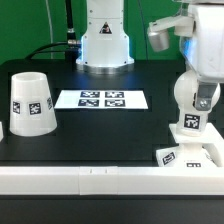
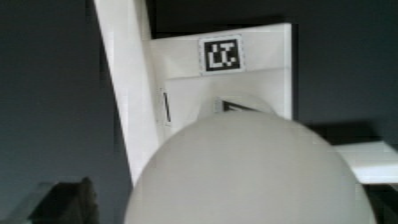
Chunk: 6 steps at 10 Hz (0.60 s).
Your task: Assemble lamp
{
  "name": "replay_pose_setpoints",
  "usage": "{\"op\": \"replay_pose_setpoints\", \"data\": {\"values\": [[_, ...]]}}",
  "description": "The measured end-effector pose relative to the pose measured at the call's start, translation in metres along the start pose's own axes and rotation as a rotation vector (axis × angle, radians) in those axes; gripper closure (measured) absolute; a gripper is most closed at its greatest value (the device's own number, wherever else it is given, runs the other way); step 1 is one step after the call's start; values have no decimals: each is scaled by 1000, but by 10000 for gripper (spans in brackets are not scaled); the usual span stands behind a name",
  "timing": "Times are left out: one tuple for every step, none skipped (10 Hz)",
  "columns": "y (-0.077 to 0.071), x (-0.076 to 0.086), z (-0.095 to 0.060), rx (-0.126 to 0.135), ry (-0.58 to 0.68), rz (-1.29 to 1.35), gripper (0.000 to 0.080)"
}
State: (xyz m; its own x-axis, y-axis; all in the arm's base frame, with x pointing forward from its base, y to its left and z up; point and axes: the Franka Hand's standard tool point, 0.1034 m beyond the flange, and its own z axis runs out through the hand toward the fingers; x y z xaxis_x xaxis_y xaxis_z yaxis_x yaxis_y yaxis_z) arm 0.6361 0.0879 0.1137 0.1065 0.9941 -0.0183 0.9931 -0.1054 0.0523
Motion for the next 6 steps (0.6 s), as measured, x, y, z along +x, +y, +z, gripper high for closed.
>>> {"op": "replay_pose_setpoints", "data": {"values": [[0, -1, 1, -2, -10, -79, 100], [0, -2, 1, -3, -17, -148, 100], [0, -3, 1, -3, -22, -191, 100], [0, -3, 1, -1, -23, -188, 100], [0, -3, 1, -1, -23, -184, 228], [0, -4, 1, -1, -23, -184, 223]]}}
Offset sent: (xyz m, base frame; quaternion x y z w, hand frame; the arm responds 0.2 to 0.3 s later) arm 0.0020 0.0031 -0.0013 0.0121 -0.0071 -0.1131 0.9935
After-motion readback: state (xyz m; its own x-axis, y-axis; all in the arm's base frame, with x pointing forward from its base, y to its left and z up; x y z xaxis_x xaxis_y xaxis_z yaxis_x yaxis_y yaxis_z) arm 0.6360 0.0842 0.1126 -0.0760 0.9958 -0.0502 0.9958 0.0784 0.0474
